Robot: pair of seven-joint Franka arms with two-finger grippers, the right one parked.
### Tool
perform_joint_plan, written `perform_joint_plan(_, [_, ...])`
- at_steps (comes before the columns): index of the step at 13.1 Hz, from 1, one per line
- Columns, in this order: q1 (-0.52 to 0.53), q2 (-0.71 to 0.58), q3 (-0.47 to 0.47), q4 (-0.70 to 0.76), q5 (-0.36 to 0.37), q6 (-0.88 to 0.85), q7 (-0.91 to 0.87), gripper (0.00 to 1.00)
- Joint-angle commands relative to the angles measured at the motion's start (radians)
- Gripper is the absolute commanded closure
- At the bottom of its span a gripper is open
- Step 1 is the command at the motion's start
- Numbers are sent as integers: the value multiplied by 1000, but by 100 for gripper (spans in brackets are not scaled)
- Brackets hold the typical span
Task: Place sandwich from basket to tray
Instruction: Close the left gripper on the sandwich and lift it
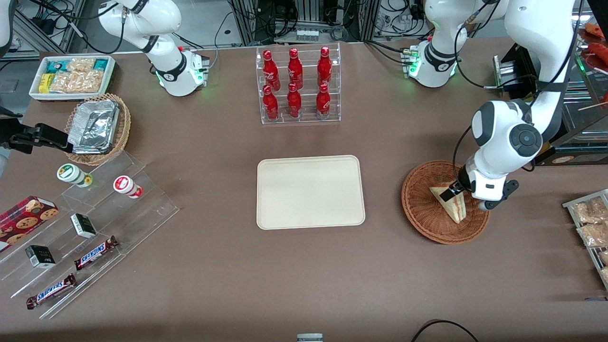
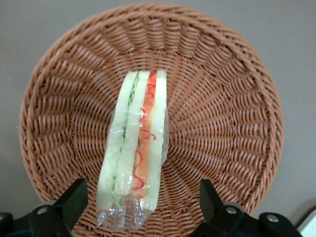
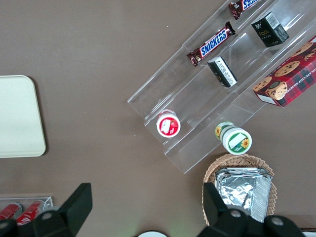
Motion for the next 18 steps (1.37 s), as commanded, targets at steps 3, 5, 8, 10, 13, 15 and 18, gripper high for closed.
perform_joint_plan(3, [-6, 51, 5, 10, 15, 5, 10, 0])
perform_joint_plan(5, [-5, 54, 5, 10, 43, 3, 19, 20])
perform_joint_plan(8, [-1, 48, 7, 15, 70, -35, 91, 100])
perform_joint_plan(10, [3, 42, 7, 38, 70, -67, 107, 100])
perform_joint_plan(13, [-1, 33, 5, 130, 70, -229, 151, 100])
perform_joint_plan(15, [-20, 35, -4, 211, 70, -340, 156, 100])
perform_joint_plan(18, [-105, 42, -16, 302, 69, -438, 157, 100])
